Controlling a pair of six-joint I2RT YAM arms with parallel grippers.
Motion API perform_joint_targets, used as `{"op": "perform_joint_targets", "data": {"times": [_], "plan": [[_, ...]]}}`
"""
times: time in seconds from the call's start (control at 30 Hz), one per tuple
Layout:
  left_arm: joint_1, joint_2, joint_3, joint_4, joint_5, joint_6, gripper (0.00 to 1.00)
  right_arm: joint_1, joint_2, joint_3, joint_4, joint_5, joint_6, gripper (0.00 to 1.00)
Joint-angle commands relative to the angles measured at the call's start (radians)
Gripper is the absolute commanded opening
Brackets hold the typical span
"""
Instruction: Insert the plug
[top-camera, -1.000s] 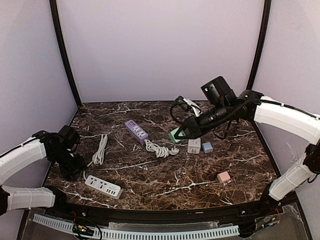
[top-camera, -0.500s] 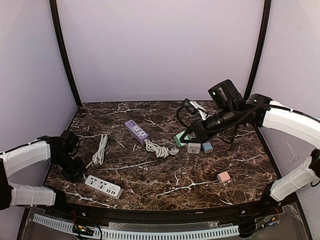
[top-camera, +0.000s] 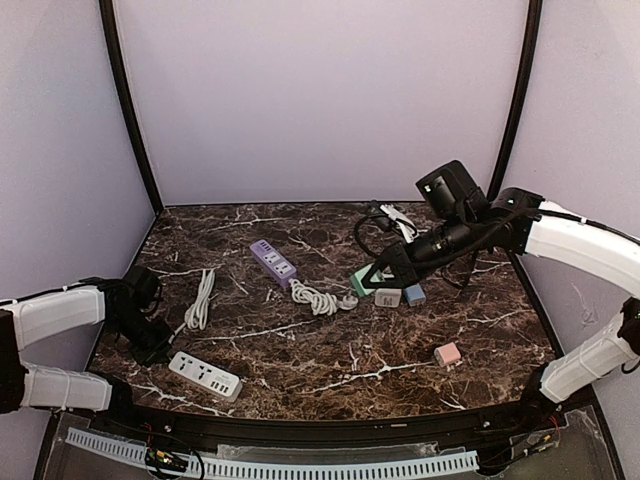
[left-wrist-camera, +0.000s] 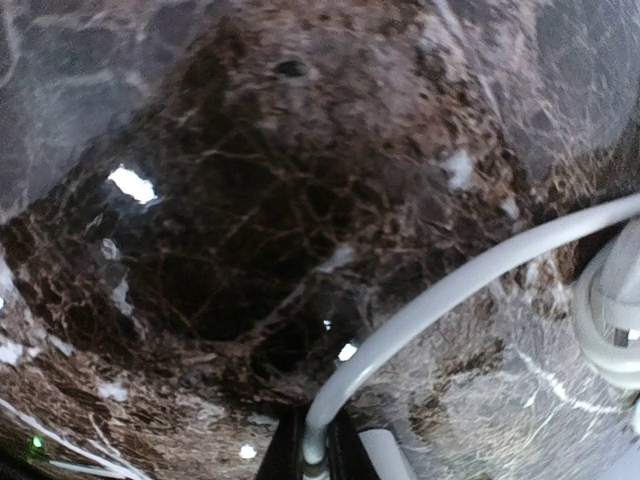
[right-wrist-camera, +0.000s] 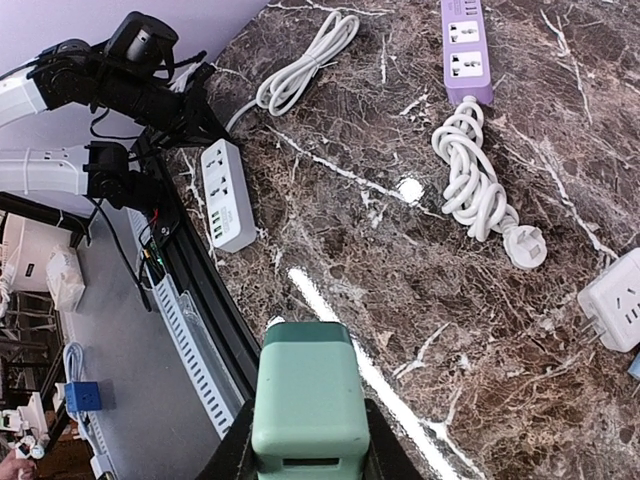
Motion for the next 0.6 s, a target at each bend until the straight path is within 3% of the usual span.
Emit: {"op": "perform_joint_targets", "data": {"times": [0.0,0.3,0.57], "plan": [[0.007,0.012,-0.033,0.04,0.007,-0.012,0.02,0.011,-0.007,0.017,-0.024,0.031,-0.016,0.0],[-0.016,0.036,-0.039,0.128,0.043,-0.069,0.01,0.011,-0.024,0.038,-0.101,0.166,-0.025,0.0],[-0.153,0.191,0.088,0.193,0.033,-0.112,0.01,0.011,-0.027,0.068,-0.174,0.278,-0.008,0.0]]}}
